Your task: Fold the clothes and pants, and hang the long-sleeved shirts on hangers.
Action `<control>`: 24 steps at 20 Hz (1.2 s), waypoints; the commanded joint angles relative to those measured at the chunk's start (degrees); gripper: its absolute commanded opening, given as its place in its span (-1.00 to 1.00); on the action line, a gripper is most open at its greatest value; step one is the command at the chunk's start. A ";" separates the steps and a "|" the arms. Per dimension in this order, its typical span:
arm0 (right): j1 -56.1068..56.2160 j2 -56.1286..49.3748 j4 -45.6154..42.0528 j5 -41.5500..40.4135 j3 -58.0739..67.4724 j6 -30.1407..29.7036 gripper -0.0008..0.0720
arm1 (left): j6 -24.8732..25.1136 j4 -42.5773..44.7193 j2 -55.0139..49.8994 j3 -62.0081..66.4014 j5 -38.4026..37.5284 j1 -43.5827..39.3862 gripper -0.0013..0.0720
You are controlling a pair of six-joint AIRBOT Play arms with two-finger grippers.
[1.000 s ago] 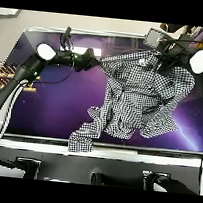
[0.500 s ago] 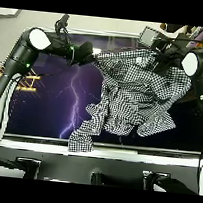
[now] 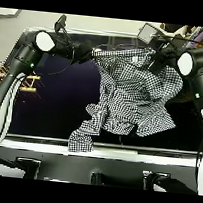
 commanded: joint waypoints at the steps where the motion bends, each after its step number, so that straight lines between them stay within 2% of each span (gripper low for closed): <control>1: 0.00 -1.77 -11.32 -0.74 0.04 1.11 -0.91 | -0.50 2.58 -0.55 0.07 4.74 0.44 -0.91; 8: -0.50 -3.85 -11.04 -3.34 0.04 0.79 -0.91 | 1.29 2.56 -0.57 0.07 4.48 0.50 -0.91; 15: -1.20 -4.61 -10.56 -4.79 -3.50 -0.42 -0.91 | 2.60 -2.38 -0.50 1.73 4.48 -0.09 -0.87; 16: -1.20 -4.59 -10.54 -4.57 -4.26 -0.33 -0.91 | 2.58 -2.38 -0.52 2.49 4.50 -0.09 -0.62; 18: -1.20 -4.28 -10.56 -4.76 -4.59 -0.37 -0.91 | 2.62 -2.36 -0.46 2.99 4.42 -0.09 0.08; 24: -1.20 -1.33 -9.31 -0.15 -4.59 -0.37 -0.91 | 4.63 -2.36 -1.29 2.89 3.61 -1.49 0.12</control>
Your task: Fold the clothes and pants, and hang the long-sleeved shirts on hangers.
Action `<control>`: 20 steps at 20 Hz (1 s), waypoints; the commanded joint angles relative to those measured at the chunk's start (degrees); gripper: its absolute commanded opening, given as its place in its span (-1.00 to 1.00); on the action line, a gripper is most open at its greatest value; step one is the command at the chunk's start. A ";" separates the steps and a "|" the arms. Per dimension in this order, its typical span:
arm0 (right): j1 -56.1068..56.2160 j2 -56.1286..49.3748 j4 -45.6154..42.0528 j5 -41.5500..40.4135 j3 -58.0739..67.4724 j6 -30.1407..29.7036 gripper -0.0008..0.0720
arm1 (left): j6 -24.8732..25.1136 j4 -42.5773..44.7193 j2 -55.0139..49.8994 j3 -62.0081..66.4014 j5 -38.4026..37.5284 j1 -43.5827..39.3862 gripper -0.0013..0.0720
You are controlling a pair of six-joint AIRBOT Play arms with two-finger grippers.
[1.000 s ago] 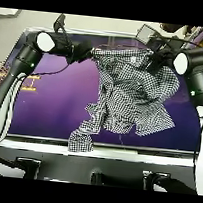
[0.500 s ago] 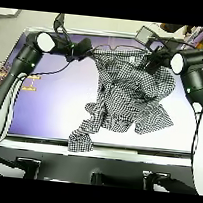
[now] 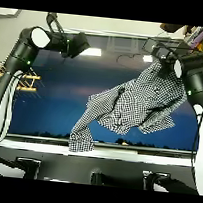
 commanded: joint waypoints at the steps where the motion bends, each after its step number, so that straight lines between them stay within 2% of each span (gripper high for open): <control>1: 0.00 2.01 0.33 4.09 -0.13 0.09 -0.91 | 2.05 -0.22 -0.79 -0.28 -0.37 -1.27 0.12; 2: 0.00 2.97 0.59 5.51 -0.13 0.11 -0.91 | 2.45 -0.26 -1.27 -0.68 -0.37 -1.60 0.12; 3: 0.00 4.22 1.11 6.27 -0.13 0.11 -0.91 | 2.71 -0.24 -2.01 -0.98 -0.39 -2.14 0.26; 4: 0.00 5.84 2.03 6.69 -0.11 0.13 -0.91 | 3.45 -0.26 -3.26 -1.11 -0.44 -2.51 0.58; 7: 0.00 12.28 7.21 11.21 -0.11 0.35 -0.91 | 3.48 -1.95 -8.59 -1.18 -0.46 -2.78 0.61; 9: 0.00 15.28 8.66 17.90 -0.13 0.59 -0.91 | 4.72 -8.94 -12.26 -1.18 -0.92 -2.97 0.61; 12: 0.00 16.33 8.81 24.68 -0.13 1.62 -0.91 | 5.46 -11.45 -17.29 -1.18 -5.40 -4.63 0.62; 13: 0.00 16.33 9.25 24.63 -0.13 1.62 -0.91 | 5.81 -11.45 -18.43 -1.18 -7.45 -5.18 0.70; 18: 0.00 16.20 13.92 21.86 -0.13 1.62 -0.91 | 7.17 -11.26 -22.16 -1.18 -9.90 -8.74 0.70; 19: 0.00 16.20 14.73 21.51 -0.13 1.64 -0.91 | 7.37 -11.26 -22.93 -1.18 -10.21 -9.40 0.57; 20: 0.00 16.20 15.10 21.38 -0.13 1.62 -0.91 | 8.46 -11.28 -23.43 -1.20 -10.91 -9.90 -0.09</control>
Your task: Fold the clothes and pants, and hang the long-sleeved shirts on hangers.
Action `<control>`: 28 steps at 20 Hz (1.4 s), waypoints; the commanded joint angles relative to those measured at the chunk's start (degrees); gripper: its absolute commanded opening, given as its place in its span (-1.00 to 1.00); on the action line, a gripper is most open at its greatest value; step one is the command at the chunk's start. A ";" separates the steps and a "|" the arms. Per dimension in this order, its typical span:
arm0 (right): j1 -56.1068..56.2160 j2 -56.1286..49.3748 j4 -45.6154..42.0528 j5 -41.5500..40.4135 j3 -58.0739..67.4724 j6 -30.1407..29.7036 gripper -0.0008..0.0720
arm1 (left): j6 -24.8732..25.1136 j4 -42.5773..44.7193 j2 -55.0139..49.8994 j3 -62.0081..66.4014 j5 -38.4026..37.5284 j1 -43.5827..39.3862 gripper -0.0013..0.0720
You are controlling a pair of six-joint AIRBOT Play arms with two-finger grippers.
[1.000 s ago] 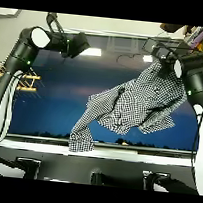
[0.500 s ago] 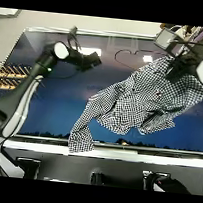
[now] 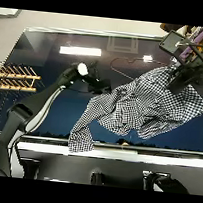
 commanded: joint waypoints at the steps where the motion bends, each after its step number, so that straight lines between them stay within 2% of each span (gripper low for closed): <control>1: 0.00 0.13 3.02 -0.68 -0.02 0.11 -0.91 | 3.52 -0.35 -2.40 -0.02 -2.97 -1.84 -0.89; 4: 0.00 0.13 3.61 -2.49 -0.02 0.09 -0.91 | 6.08 0.66 -0.57 0.00 -5.14 -0.35 -0.91; 7: 0.00 -0.15 4.46 -3.69 -0.02 0.00 -0.91 | 5.81 8.46 6.47 -0.04 -11.52 3.17 -0.92; 9: 0.02 -1.40 5.60 -2.40 -0.39 -1.84 -0.91 | 4.07 17.20 12.35 -0.31 -16.33 4.09 -0.92; 12: 2.75 -3.15 4.00 -4.42 -3.54 -5.92 -0.91 | 0.20 21.35 22.99 -8.20 -16.20 4.37 -0.92; 15: 5.62 -4.63 2.38 -8.07 -5.99 -5.44 -0.91 | -6.34 21.46 37.07 -27.54 -10.75 3.56 -0.91; 18: 6.25 -5.44 -0.61 -9.55 -6.16 -2.36 -0.91 | -15.10 21.00 51.49 -50.05 -0.83 1.73 -0.91; 21: 6.27 -5.05 -1.11 -10.10 -6.14 0.66 -0.91 | -17.25 14.78 58.03 -63.98 8.11 0.74 -0.91; 22: 6.27 -4.94 -1.11 -9.75 -6.14 2.54 -0.91 | -16.57 12.24 57.86 -65.99 9.20 0.74 -0.80; 23: 6.27 -4.90 -1.11 -8.81 -6.16 3.98 -0.91 | -15.37 11.23 57.46 -66.45 10.23 0.74 -0.50; 25: 6.25 -4.92 -0.74 -6.29 -6.16 5.05 -0.91 | -14.69 11.23 57.44 -65.33 14.53 1.53 0.36; 26: 6.27 -4.92 -0.66 -5.40 -6.16 5.07 -0.91 | -13.18 11.17 57.42 -64.08 17.46 2.49 0.53; 28: 6.25 -4.92 -0.66 -4.55 -6.16 5.03 -0.91 | -11.02 10.23 57.07 -61.40 24.41 4.96 0.53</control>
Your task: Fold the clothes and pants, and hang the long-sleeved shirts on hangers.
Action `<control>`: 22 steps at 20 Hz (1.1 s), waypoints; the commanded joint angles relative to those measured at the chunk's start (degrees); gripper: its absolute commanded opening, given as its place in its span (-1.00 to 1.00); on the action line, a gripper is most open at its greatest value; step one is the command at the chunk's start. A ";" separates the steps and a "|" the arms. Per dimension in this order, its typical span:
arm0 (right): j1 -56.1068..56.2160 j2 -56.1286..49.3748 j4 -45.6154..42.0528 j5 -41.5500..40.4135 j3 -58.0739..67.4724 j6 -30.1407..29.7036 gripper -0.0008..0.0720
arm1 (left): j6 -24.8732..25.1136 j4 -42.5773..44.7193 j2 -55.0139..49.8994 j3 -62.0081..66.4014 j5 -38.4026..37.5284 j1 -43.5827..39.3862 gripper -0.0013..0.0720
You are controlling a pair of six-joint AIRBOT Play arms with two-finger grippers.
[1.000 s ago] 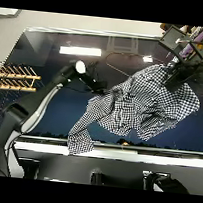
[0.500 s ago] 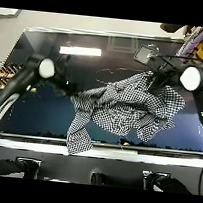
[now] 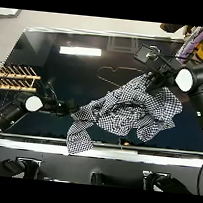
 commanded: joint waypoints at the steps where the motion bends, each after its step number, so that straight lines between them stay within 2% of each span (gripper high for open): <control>1: 0.04 0.04 -0.02 2.12 -0.02 1.29 -0.91 | 4.37 -4.28 -0.37 2.21 12.83 3.58 0.53; 3: 0.04 0.04 0.07 2.14 -0.02 1.31 -0.91 | 11.43 -12.68 -4.68 5.81 14.69 6.03 0.53; 5: 0.04 0.00 0.46 2.10 -0.02 1.33 -0.91 | 22.10 -23.67 -11.91 10.21 14.43 6.40 0.53; 8: 0.07 -0.28 0.61 2.05 -0.02 1.33 -0.91 | 34.91 -39.74 -24.24 17.00 10.49 6.29 0.53; 10: 0.04 -0.31 0.59 1.92 -0.02 1.33 -0.91 | 39.78 -47.19 -31.85 21.44 6.80 6.05 0.53; 12: 0.04 -0.31 0.57 1.90 -0.02 1.33 -0.91 | 41.55 -49.94 -37.62 25.68 4.79 5.29 0.53; 15: 0.07 -0.31 0.55 1.95 -0.02 1.33 -0.91 | 41.51 -50.12 -42.99 31.06 3.91 3.78 0.53; 22: 0.04 -0.31 0.55 1.92 -0.02 1.33 -0.91 | 41.53 -50.66 -46.23 34.71 3.96 0.72 0.53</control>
